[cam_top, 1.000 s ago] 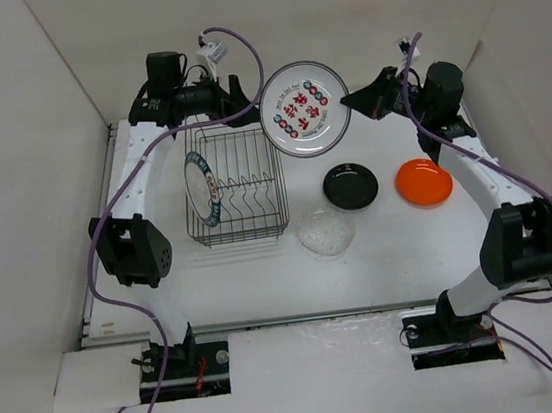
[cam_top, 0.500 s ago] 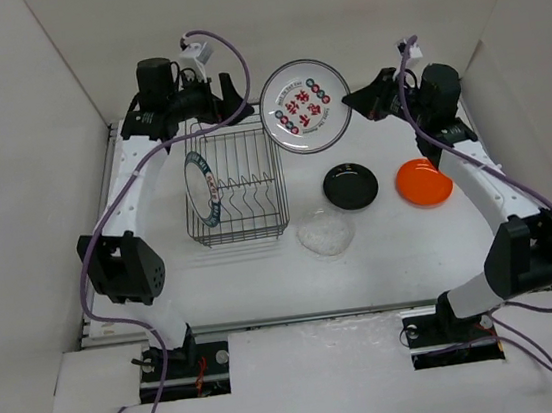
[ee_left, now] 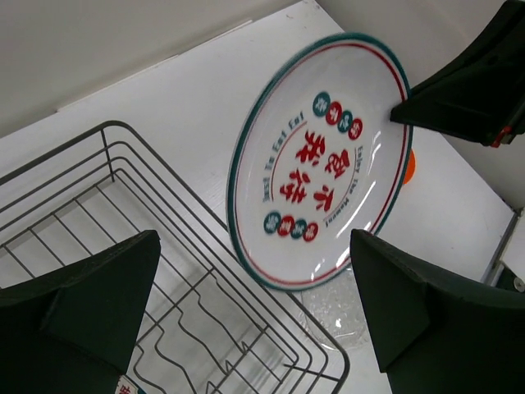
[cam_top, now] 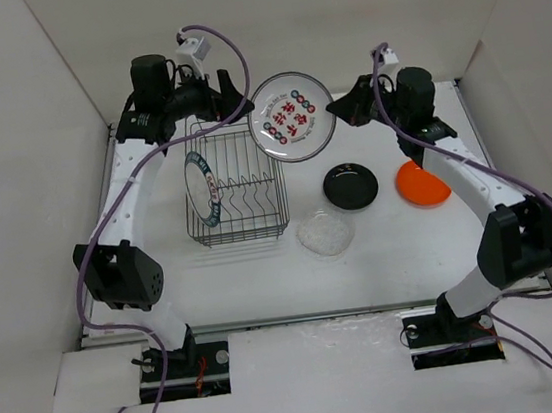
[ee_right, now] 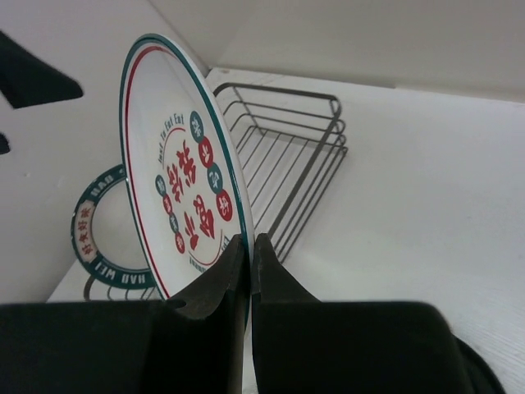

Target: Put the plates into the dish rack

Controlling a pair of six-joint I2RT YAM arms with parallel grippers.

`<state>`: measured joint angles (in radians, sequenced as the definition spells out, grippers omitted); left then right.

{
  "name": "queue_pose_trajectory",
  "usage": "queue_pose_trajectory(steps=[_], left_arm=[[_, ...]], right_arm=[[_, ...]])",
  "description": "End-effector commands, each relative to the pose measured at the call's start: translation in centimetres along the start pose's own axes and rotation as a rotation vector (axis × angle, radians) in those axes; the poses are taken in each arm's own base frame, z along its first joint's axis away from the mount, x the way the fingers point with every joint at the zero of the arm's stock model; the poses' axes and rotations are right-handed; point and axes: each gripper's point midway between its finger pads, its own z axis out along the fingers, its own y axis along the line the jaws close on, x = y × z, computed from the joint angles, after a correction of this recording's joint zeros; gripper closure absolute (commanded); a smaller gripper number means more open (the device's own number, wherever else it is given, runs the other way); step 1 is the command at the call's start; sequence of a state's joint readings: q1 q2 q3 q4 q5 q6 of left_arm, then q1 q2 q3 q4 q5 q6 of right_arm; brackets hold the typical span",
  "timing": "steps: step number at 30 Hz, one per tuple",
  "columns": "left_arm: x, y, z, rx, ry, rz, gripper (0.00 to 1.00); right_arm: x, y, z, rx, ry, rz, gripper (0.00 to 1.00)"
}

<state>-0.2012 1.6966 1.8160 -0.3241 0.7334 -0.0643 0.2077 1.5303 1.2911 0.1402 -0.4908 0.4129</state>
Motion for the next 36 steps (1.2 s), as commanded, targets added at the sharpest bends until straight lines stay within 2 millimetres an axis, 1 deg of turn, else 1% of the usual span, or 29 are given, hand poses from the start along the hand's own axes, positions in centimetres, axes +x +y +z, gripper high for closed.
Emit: queue_pose_trajectory(steps=[1, 2, 4, 6, 10, 11, 12, 13, 14, 15, 16, 17, 18, 19, 20, 21, 22, 23, 24, 25, 27, 28, 29, 31, 32, 33, 34, 35, 36], left_arm=[[-0.9, 0.1, 0.6, 0.003, -0.013, 0.019, 0.00], [-0.8, -0.1, 0.8, -0.003, -0.012, 0.021, 0.00], [-0.2, 1.5, 1.7, -0.075, 0.004, 0.021, 0.00], [0.4, 1.8, 2.0, -0.077, 0.021, 0.018, 0.00], [1.9, 2.0, 3.0, -0.034, 0.067, 0.005, 0.00], [2.2, 1.0, 2.9, 0.022, 0.081, -0.005, 0.11], [2.6, -0.2, 2.8, 0.095, 0.096, -0.004, 0.34], [2.6, -0.2, 2.8, 0.096, 0.095, 0.007, 0.34], [2.6, -0.7, 2.7, 0.125, 0.097, 0.006, 0.58], [2.8, -1.4, 2.4, 0.152, 0.102, -0.010, 1.00], [2.4, -1.8, 2.2, 0.165, 0.091, -0.009, 1.00], [3.4, -2.2, 2.0, 0.192, 0.111, -0.028, 1.00], [2.5, -3.5, 1.3, 0.226, 0.080, -0.014, 1.00], [2.1, -3.1, 0.5, 0.211, 0.059, -0.021, 1.00], [2.1, -3.6, 0.1, 0.222, 0.047, -0.023, 1.00], [2.5, -3.1, -0.4, 0.200, 0.043, -0.042, 1.00], [1.5, -3.2, -1.8, 0.172, 0.009, -0.033, 1.00], [1.2, -3.1, -2.4, 0.162, -0.001, -0.030, 1.00], [0.7, -2.9, -3.0, 0.141, -0.017, -0.032, 1.00], [0.8, -2.6, -3.8, 0.098, -0.020, -0.041, 1.00], [0.2, -1.2, -5.0, -0.012, -0.032, -0.056, 1.00], [-0.2, -0.8, -5.7, -0.066, -0.040, -0.040, 1.00], [-0.8, 0.4, -7.4, -0.215, -0.065, -0.030, 1.00], [-1.4, 0.7, -9.1, -0.360, -0.086, 0.026, 1.00], [-1.9, 2.0, -11.5, -0.551, -0.119, 0.046, 1.00], [-1.4, 1.5, -11.7, -0.597, -0.107, 0.073, 1.00], [-1.4, 1.8, -12.6, -0.679, -0.115, 0.079, 1.00], [-0.5, 3.0, -14.3, -0.827, -0.085, 0.089, 1.00], [0.1, 2.7, -14.4, -0.866, -0.062, 0.101, 1.00]], right_arm=[[-4.6, 5.2, 0.2, -0.153, -0.111, -0.080, 1.00], [-4.6, 6.1, 0.3, -0.180, -0.106, -0.085, 1.00], [-4.7, 6.7, 0.6, -0.195, -0.109, -0.080, 1.00], [-5.0, 8.2, 0.9, -0.233, -0.111, -0.091, 1.00], [-4.3, 9.0, 2.0, -0.260, -0.090, -0.088, 1.00], [-4.3, 8.8, 2.3, -0.259, -0.088, -0.086, 1.00], [-4.0, 9.2, 2.7, -0.268, -0.079, -0.074, 1.00], [-4.0, 9.2, 2.7, -0.268, -0.079, -0.074, 1.00], [-3.5, 8.8, 3.2, -0.263, -0.068, -0.068, 1.00], [-3.9, 9.0, 3.1, -0.267, -0.076, -0.064, 1.00], [-3.6, 8.8, 3.4, -0.264, -0.068, -0.059, 1.00], [-3.6, 8.8, 3.4, -0.264, -0.068, -0.059, 1.00], [-3.2, 8.4, 3.7, -0.260, -0.060, -0.054, 0.92], [-3.2, 8.5, 3.7, -0.260, -0.058, -0.045, 0.83], [-3.2, 8.5, 3.7, -0.260, -0.058, -0.045, 0.69], [-3.3, 8.3, 3.7, -0.252, -0.063, -0.044, 0.50], [-3.3, 8.3, 3.7, -0.252, -0.063, -0.044, 0.32], [-3.3, 8.3, 3.7, -0.252, -0.063, -0.044, 0.28], [-3.4, 8.2, 3.8, -0.244, -0.067, -0.044, 0.17], [-3.5, 8.1, 3.8, -0.236, -0.072, -0.043, 0.00], [-2.6, 6.3, 4.0, -0.170, -0.057, -0.009, 0.00], [-2.9, 6.0, 3.8, -0.136, -0.063, -0.001, 0.00], [-3.3, 5.0, 3.7, -0.075, -0.082, -0.004, 0.00], [-2.1, 3.6, 3.3, 0.021, -0.049, -0.006, 0.00], [-2.3, 3.1, 2.9, 0.060, -0.053, -0.013, 0.00], [-1.9, 2.3, 2.9, 0.120, -0.049, -0.013, 0.00], [-1.3, 1.6, 2.4, 0.163, -0.019, -0.009, 0.00], [-0.6, 1.4, 2.3, 0.184, -0.001, -0.017, 0.00], [-0.5, 0.9, 1.8, 0.224, 0.007, -0.012, 0.00]])
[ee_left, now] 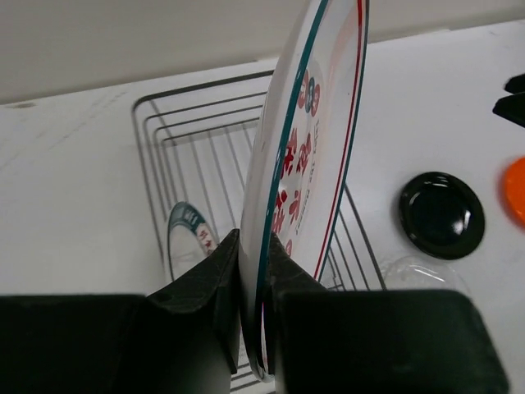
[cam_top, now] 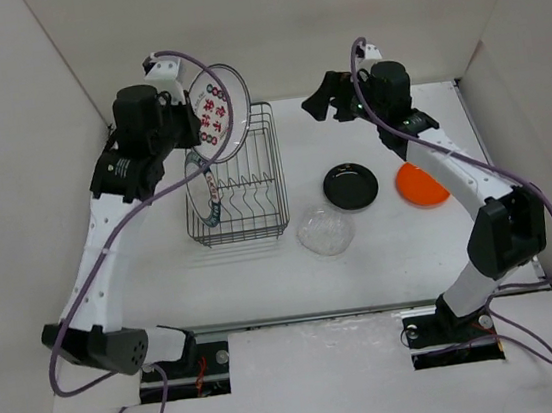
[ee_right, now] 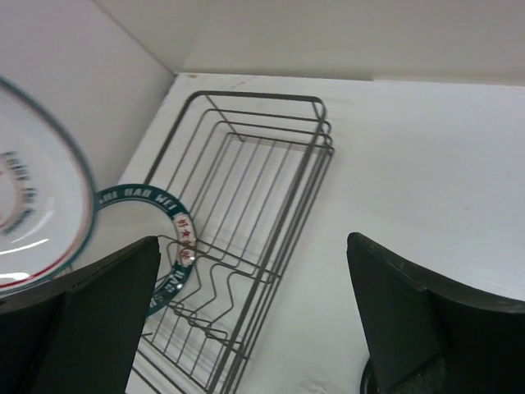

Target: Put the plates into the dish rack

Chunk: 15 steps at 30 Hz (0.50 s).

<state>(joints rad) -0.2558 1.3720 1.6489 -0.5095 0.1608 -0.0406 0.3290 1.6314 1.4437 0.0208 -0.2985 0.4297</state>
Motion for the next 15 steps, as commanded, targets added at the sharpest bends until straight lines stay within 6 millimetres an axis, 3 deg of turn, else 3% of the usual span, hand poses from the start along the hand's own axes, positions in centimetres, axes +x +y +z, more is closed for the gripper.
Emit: queue_pose_trajectory(steps=[1, 3, 6, 10, 11, 15], left_arm=[[-0.2, 4.2, -3.6, -0.391, -0.023, 0.065, 1.00], [2.1, 5.3, -3.5, -0.467, 0.081, 0.061, 1.00], [3.8, 4.9, -3.4, -0.502, 0.141, 0.074, 1.00], [6.3, 5.8, -2.5, -0.599, 0.227, 0.096, 1.00], [6.3, 6.0, -2.5, -0.610, 0.222, 0.089, 1.00], [7.8, 6.1, -1.0, -0.620, 0.275, 0.100, 1.00]], right_arm=[[-1.4, -0.8, -2.0, 0.138, -0.031, -0.037, 0.00], [-1.3, -0.8, -2.7, 0.155, -0.021, -0.033, 0.00], [-0.8, -0.9, -3.3, 0.165, 0.001, -0.028, 0.00], [0.0, -1.2, -4.1, 0.182, 0.016, -0.024, 0.00], [-0.6, -1.0, -4.5, 0.183, -0.002, -0.028, 0.00], [0.6, -1.5, -4.7, 0.194, 0.021, -0.023, 0.00]])
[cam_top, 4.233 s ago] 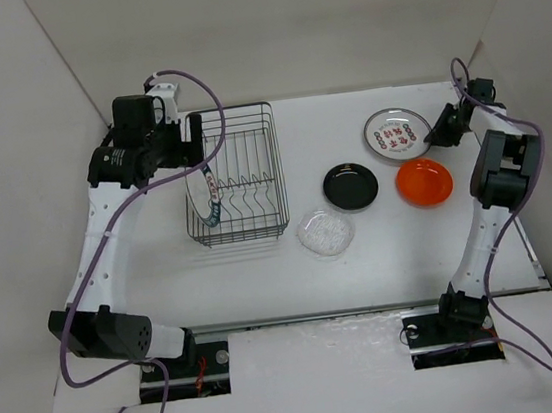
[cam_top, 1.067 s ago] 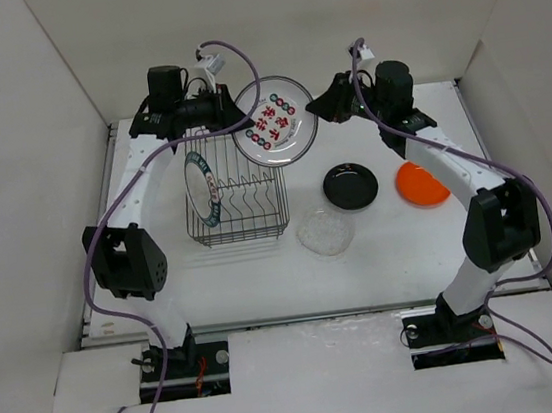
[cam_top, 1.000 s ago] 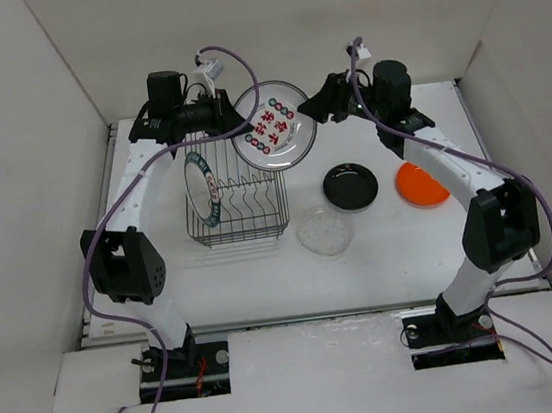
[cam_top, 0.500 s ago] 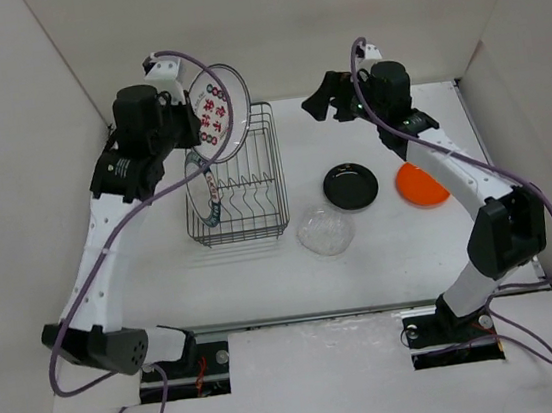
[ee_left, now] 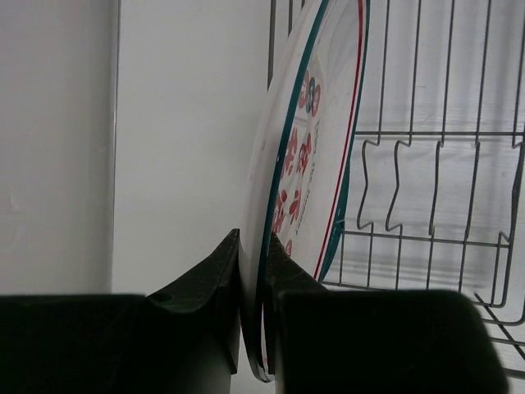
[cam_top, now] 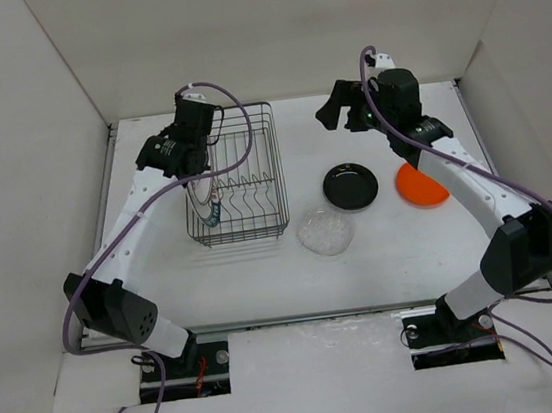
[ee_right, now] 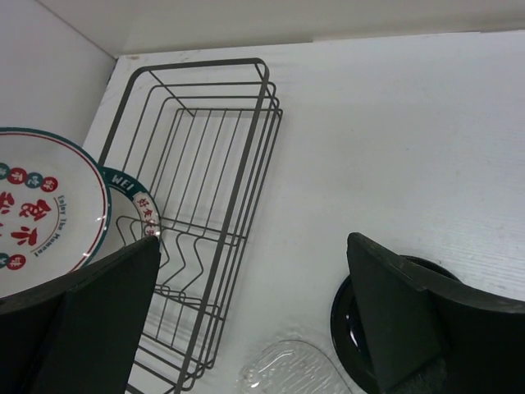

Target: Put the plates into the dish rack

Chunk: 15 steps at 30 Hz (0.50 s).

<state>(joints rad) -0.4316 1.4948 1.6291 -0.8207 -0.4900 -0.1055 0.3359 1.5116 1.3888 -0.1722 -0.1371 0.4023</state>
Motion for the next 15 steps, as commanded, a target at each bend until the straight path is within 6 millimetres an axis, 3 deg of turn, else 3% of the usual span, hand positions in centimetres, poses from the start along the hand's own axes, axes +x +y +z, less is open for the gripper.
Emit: queue_pose_trajectory(steps=[1, 9, 15], left_arm=[[-1.4, 1.2, -0.8, -0.059, -0.059, -0.061, 1.00], [0.0, -0.6, 1.6, -0.047, 0.013, -0.028, 1.00], [0.4, -1.5, 1.9, -0.003, 0.030, -0.034, 1.00]], right_arm=[[-0.8, 0.1, -1.0, 0.009, -0.033, -0.016, 0.00], [-0.5, -0.8, -1.4, 0.023, -0.028, -0.010, 0.00], [0.1, -1.8, -1.4, 0.030, -0.012, -0.001, 0.00]])
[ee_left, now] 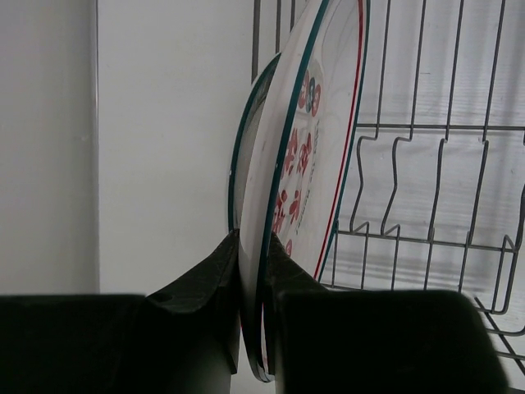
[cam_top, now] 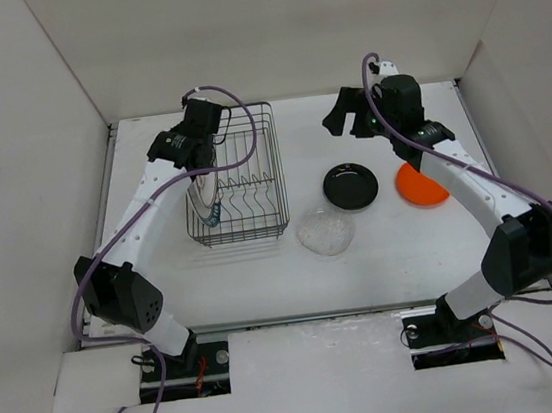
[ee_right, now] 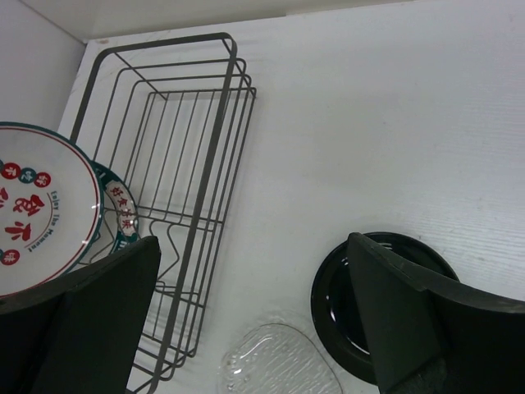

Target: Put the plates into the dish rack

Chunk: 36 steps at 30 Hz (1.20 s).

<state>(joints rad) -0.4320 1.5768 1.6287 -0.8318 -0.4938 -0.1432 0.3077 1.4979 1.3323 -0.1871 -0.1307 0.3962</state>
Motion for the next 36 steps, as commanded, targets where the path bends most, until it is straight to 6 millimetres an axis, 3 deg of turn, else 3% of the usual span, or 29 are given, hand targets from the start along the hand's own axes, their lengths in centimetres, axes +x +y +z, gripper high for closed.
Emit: queue_pose_trajectory(steps=[1, 11, 13, 14, 17, 20, 21, 23, 26, 27, 28, 32, 36], left_arm=[[-1.1, -0.2, -0.6, 0.017, -0.048, -0.044, 1.00], [0.9, -0.3, 0.6, -0.013, 0.000, -0.024, 1.00], [1.4, -0.7, 0.8, 0.009, 0.014, -0.018, 0.90], [1.7, -0.8, 0.7, 0.018, 0.019, -0.017, 0.79], [1.8, -1.2, 0.7, 0.045, 0.025, -0.008, 0.72], [1.2, -2.1, 0.0, 0.110, 0.021, -0.008, 0.58], [1.1, -2.1, -0.3, 0.122, 0.022, 0.000, 0.53], [0.2, -3.0, -1.3, 0.179, 0.001, 0.011, 0.45], [-1.7, -4.1, -3.7, 0.268, -0.042, 0.028, 0.23], [-2.5, -4.7, -4.6, 0.300, -0.070, 0.041, 0.15], [-3.1, -4.7, -5.4, 0.310, -0.089, 0.054, 0.00], [-7.6, -5.1, -10.1, 0.415, -0.228, 0.043, 0.00], [-8.3, -5.3, -12.1, 0.487, -0.252, 0.063, 0.00]], right_arm=[[-1.6, 0.5, -1.2, -0.023, -0.050, -0.011, 0.00], [-1.8, -0.8, -1.6, 0.005, -0.054, 0.000, 0.00], [-1.5, -1.5, -1.5, 0.019, -0.047, 0.005, 0.00], [-1.6, -2.3, -1.6, 0.036, -0.045, -0.007, 0.00], [0.2, -4.9, -1.6, 0.089, 0.003, -0.036, 0.00], [2.6, -7.3, -1.2, 0.072, 0.077, -0.079, 0.00], [4.5, -8.3, -0.9, 0.063, 0.112, -0.097, 0.00], [5.8, -10.2, -0.9, 0.082, 0.142, -0.094, 0.02], [9.0, -13.0, -0.3, 0.097, 0.229, -0.091, 0.08], [9.2, -14.2, -0.3, 0.092, 0.242, -0.079, 0.08], [10.3, -15.0, 0.1, 0.084, 0.274, -0.064, 0.09], [11.6, -16.0, 1.2, 0.063, 0.319, -0.028, 0.12], [13.0, -16.9, 2.3, 0.072, 0.359, -0.009, 0.13]])
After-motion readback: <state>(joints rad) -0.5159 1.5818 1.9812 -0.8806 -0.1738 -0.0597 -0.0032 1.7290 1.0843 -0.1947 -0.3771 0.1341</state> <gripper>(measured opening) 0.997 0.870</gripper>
